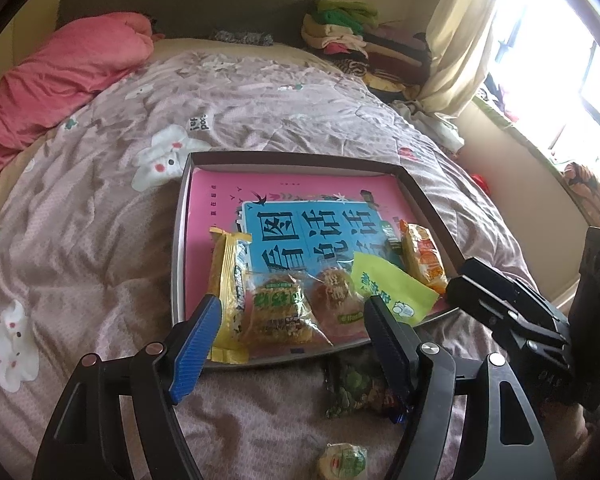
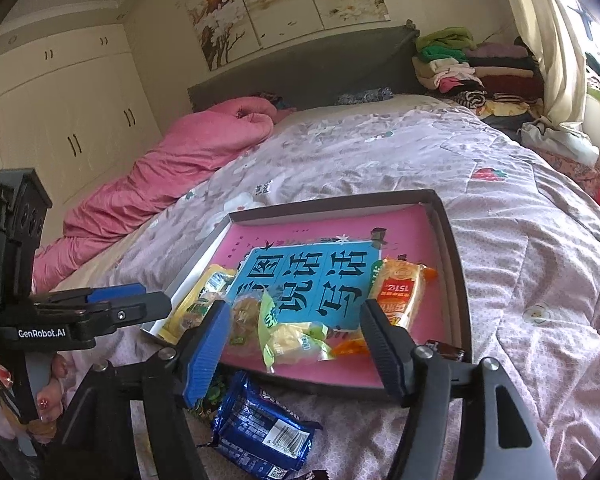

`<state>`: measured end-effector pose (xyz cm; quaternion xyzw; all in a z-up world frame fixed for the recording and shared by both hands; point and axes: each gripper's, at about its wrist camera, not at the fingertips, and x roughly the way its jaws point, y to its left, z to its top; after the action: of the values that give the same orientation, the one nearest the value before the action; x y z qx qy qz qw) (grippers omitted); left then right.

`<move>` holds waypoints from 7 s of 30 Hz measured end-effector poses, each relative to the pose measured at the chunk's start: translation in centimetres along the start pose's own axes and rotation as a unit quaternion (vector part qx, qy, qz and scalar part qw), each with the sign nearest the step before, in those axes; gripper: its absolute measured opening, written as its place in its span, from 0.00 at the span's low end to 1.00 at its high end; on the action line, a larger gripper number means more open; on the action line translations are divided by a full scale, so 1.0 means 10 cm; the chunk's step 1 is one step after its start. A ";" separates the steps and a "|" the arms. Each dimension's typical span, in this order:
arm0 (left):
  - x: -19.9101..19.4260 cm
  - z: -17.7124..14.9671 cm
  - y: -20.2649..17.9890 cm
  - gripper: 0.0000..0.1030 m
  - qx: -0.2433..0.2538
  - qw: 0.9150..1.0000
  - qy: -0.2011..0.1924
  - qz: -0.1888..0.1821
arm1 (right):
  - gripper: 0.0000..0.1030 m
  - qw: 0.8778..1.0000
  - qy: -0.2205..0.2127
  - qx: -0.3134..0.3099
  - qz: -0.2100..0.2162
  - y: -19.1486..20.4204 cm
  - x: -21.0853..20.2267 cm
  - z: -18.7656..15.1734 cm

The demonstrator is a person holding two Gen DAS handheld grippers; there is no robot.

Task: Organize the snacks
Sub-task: 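Withdraw both tools from the tray toward the remaining snacks on the quilt, then grasp the round green-labelled cake with the left tool while the right tool grasps the blue biscuit packet, then carry the round cake into the tray with the left tool while the right tool carries the blue packet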

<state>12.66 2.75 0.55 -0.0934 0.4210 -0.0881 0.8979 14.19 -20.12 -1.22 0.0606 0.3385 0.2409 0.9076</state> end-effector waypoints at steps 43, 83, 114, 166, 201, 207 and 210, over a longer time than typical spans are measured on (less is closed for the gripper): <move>-0.04 -0.47 -0.17 0.76 0.034 0.997 0.070 -0.028 | 0.74 0.999 0.024 0.017 0.017 0.03 -0.21 -0.15; 0.22 -0.89 -0.34 0.76 0.055 0.988 0.144 -0.028 | 0.74 0.984 0.165 0.051 0.049 0.08 0.27 -0.55; 0.30 -0.94 -0.31 0.50 0.056 0.987 0.149 -0.021 | 0.55 0.987 0.151 0.034 0.048 0.10 0.31 -0.51; -0.22 -0.05 0.20 0.42 -0.014 0.998 -0.033 0.053 | 0.55 0.995 -0.052 0.086 -0.014 -0.36 -0.42 0.00; 0.33 -0.11 0.28 0.42 0.013 0.997 -0.002 0.082 | 0.55 0.995 -0.041 0.070 -0.061 -0.39 -0.12 0.04; 0.35 -0.11 0.27 0.42 0.012 0.997 0.000 0.080 | 0.55 0.996 -0.028 0.032 -0.073 -0.29 0.01 0.02; 0.36 -0.11 0.27 0.42 0.013 0.997 0.001 0.080 | 0.55 0.997 -0.018 0.010 -0.079 -0.21 0.08 -0.02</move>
<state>14.29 4.42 -3.49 -0.0471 0.4268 -0.0212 0.9029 15.45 -21.56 -2.40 0.0475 0.3283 0.1641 0.9290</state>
